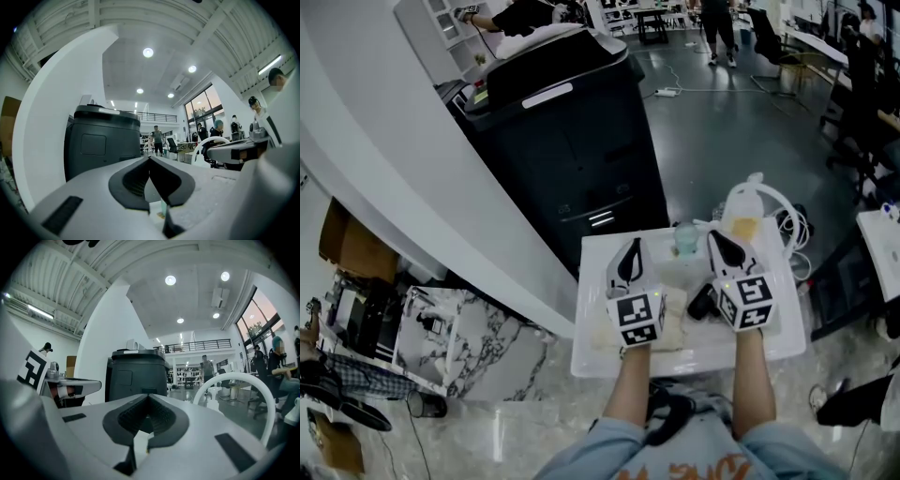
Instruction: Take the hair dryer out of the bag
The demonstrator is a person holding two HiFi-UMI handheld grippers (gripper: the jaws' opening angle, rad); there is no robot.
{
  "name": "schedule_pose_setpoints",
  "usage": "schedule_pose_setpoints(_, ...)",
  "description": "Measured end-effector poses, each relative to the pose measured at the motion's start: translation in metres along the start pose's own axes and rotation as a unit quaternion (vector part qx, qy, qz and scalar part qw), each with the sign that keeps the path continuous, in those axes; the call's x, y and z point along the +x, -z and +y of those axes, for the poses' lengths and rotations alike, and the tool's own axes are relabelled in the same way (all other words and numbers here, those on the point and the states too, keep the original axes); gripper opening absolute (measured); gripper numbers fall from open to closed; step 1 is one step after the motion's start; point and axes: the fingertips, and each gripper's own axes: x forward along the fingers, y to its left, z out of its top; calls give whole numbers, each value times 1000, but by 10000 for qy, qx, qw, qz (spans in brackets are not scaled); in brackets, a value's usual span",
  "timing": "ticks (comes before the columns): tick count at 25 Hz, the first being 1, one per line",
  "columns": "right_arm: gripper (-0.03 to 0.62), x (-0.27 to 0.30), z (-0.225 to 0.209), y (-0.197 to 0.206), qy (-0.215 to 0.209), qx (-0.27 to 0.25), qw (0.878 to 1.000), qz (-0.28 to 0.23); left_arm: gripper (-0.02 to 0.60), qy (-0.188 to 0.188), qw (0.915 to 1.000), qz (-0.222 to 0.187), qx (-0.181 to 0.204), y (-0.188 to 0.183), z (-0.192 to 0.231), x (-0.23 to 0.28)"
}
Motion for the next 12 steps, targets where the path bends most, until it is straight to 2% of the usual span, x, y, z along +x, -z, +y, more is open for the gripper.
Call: schedule_pose_setpoints(12,0,1,-3,9,-41,-64,9999,79,2,120,9998,-30,-153,5,-4,2)
